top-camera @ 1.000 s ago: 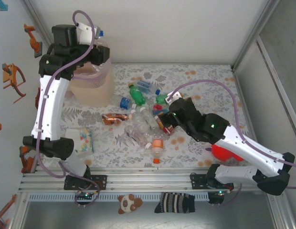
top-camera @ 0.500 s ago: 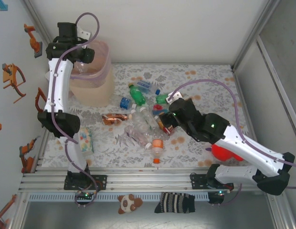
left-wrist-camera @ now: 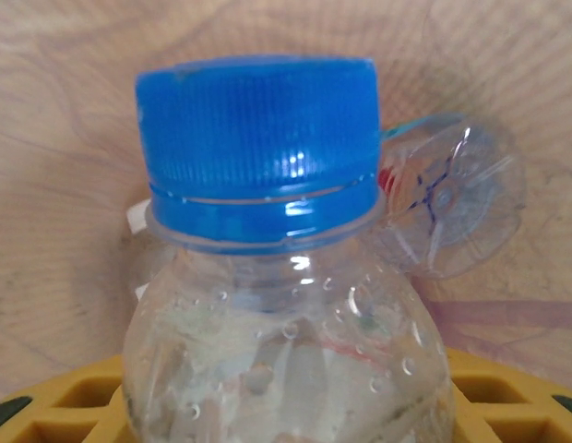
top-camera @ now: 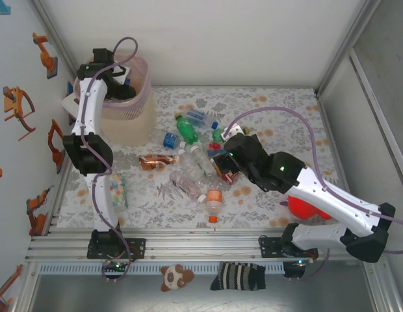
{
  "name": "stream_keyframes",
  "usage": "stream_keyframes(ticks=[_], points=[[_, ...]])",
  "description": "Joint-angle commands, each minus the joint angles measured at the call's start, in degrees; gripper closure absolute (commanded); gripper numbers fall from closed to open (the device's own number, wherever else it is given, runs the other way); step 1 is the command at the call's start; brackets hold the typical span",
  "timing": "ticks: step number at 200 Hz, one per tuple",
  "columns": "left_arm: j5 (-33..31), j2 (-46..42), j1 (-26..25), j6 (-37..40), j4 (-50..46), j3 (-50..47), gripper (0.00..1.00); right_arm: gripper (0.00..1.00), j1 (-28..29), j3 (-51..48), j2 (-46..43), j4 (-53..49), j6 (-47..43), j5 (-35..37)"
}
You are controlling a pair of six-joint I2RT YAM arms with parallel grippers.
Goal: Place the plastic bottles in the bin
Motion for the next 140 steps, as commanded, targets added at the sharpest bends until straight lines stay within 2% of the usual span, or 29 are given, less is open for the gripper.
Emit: stream_keyframes(ticks=[1, 18, 43, 66, 111, 140], points=[[2.45, 0.77, 0.6, -1.75, -2.78, -0.74, 0.45, 0.07, 0.14, 2.29, 0.71, -0.35, 1.44, -0.07], [2.95, 1.63, 0.74, -2.19, -3.09, -1.18, 0.43, 0.08, 0.09, 2.35, 0.98, -0.45, 1.6, -0.14], [3.82, 1.72, 0.74, -2.79, -2.99, -1.27, 0.33, 0.08, 0.09, 2.35, 1.07, -0.84, 2.35, 0.21], [4.36, 0.73, 0.65, -3.41, -2.55, -0.87, 0.29, 0.08, 0.16, 2.11, 0.74, -0.92, 3.87, 0.12], [5.0, -1.96, 0.65, -4.51, -2.48, 0.95, 0.26, 0.08, 0.09, 1.65, 0.72, -1.31, 6.69, -0.66], [6.62, -4.39, 0.66, -5.51, -2.14, 2.32, 0.26, 0.12, 0.1, 1.42, 1.67, -1.8, 9.83, -2.88]])
